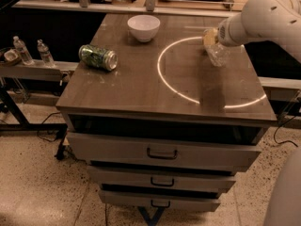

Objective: Place water bottle into white bowl

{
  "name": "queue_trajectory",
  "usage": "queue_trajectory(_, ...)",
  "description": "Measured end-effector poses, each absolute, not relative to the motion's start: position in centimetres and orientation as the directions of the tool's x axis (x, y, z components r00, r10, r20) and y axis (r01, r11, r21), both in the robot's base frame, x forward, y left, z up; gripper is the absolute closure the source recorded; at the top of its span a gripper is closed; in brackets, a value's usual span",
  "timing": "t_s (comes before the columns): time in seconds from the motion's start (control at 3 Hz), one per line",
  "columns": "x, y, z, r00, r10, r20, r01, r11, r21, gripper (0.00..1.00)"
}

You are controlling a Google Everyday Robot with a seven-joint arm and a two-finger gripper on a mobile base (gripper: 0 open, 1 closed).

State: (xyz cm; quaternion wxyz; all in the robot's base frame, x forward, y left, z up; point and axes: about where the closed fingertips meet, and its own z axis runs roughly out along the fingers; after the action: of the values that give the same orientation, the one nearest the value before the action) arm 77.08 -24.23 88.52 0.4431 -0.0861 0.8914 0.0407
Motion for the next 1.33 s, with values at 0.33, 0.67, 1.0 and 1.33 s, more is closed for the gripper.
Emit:
queue_trajectory(0.33, 77.6, -22.9, 91.4, -0.557, -0.195, -0.807, -0.263, 0.963, -0.051, 0.95)
queue_trajectory(0.67, 78.6, -20.7, 95.6, -0.476, -0.328, -0.816, -0.367, 0.917, -0.155, 1.0)
queue_trajectory(1.0, 80.1, -17.6, 100.0, -0.349, -0.473, -0.809, -0.487, 0.829, -0.275, 1.0)
queue_trajectory(1.33, 81.5, -14.1, 103.2, -0.203, -0.611, -0.765, -0.575, 0.707, -0.412, 1.0)
